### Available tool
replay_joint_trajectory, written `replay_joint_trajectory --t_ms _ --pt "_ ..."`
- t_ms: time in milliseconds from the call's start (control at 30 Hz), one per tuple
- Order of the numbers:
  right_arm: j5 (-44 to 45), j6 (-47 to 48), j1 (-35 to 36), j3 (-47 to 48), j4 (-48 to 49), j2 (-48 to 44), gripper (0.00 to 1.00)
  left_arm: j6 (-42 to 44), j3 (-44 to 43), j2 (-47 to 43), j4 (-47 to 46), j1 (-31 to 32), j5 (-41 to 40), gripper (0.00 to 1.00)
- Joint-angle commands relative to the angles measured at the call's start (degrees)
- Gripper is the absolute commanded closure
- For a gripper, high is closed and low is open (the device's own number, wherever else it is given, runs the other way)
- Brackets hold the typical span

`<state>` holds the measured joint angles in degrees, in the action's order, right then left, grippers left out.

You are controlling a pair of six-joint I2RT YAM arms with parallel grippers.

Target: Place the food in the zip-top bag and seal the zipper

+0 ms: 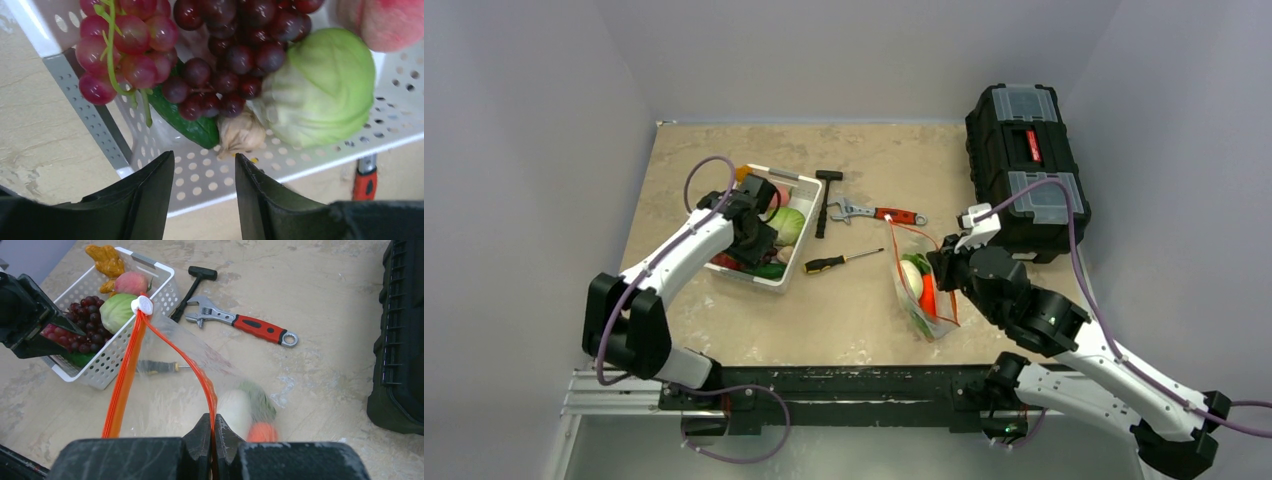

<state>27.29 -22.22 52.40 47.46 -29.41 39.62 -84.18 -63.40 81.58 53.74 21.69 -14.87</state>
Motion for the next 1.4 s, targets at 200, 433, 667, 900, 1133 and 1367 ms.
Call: replay_joint_trajectory --t_ms 200,433,667,900,1133,1367 --pt "-0.99 0.52 0.07 -0.17 2.86 -1.01 1.00 -9.51 -7.37 11.67 10.61 -0.51 -3.61 0.60" --pt "-1.12 0.46 0.07 -0.23 3.10 -0.99 1.00 -10.14 -7.36 14.07 9.78 -0.49 -1.37 0.63" --pt "-1.06 0.51 0.07 -0.19 3.13 -0.88 1.00 -12.75 -5.77 16.31 7.66 -0.51 0.66 0.65" --pt "-0.51 0.41 0.08 -0.13 2.99 -1.00 1.00 -14.28 -3.83 20.35 4.29 -0.55 3.08 0.62" --pt "-0.57 0.42 0.06 -0.21 3.20 -0.92 1.00 -14.88 -0.50 22.08 0.52 -1.01 2.53 0.51" --pt "-0.44 0.32 0.07 -0.22 2.95 -0.89 1.00 -13.73 0.87 21.68 -0.53 -1.57 1.31 0.64"
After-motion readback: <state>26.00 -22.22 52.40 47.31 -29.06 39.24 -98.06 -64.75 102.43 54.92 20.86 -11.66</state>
